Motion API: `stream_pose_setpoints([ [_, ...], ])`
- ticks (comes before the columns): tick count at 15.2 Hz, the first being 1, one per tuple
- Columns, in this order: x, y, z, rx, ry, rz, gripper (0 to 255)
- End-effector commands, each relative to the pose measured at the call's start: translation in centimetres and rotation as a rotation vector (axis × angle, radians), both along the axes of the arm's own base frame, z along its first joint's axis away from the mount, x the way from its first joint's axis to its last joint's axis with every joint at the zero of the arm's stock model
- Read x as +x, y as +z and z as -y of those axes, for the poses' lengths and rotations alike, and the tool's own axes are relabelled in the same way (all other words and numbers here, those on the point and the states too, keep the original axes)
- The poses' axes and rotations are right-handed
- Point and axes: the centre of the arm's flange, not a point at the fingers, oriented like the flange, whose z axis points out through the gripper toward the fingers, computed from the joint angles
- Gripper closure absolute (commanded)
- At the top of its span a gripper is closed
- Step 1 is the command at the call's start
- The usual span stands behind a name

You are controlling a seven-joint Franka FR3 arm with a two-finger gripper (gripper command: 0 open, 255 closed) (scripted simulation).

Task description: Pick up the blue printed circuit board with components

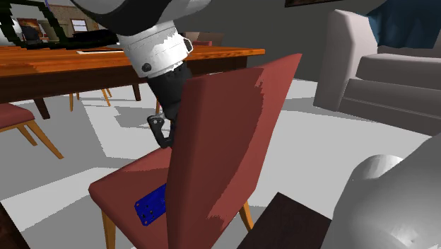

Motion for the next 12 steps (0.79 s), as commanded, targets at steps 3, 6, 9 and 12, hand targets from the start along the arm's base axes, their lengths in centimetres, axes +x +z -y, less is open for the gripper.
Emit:
stream_pose_setpoints([
  [3,2.8,-2.9,-4.8,-0.074,-0.122,-0.026,0],
  [6,5.3,-5.3,-8.1,-0.129,-0.209,-0.046,0],
  [9,6.2,-7.1,-9.0,-0.147,-0.237,-0.053,0],
  [12,6.2,-8.7,-9.0,-0.147,-0.237,-0.053,0],
])
